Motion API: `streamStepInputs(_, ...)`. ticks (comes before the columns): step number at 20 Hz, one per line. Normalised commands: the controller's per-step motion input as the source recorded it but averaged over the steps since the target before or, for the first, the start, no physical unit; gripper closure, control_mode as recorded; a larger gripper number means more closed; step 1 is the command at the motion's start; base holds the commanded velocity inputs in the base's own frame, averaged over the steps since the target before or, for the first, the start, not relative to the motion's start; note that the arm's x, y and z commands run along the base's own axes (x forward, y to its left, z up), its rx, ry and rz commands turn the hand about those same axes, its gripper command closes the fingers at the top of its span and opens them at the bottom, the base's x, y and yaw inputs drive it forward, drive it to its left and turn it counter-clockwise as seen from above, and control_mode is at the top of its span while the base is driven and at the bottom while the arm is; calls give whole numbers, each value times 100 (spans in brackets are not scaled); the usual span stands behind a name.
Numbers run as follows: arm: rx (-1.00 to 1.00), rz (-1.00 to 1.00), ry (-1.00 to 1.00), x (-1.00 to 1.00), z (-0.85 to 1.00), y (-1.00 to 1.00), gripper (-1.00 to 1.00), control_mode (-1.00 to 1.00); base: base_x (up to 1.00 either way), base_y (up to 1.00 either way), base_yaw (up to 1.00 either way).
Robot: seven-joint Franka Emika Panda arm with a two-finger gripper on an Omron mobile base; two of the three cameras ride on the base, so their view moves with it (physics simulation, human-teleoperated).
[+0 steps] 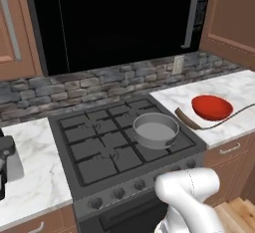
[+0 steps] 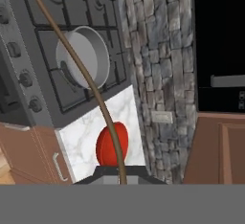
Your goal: Open the cabinet and move the ladle to the pot. Then close the cabinet.
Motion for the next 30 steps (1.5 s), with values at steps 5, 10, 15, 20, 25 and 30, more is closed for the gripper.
streamStepInputs(5,0,0,0,0,0,0,100,100,44,-38,17)
streamStepInputs(10,0,0,0,0,0,0,100,100,29,-2,7)
streamStepInputs(15,0,0,0,0,0,0,100,100,2,13,0)
streamStepInputs(20,0,0,0,0,0,0,100,100,21,3,0)
streamStepInputs(25,0,0,0,0,0,0,100,100,50,9,0)
streamStepInputs(30,0,0,0,0,0,0,100,100,42,0,10)
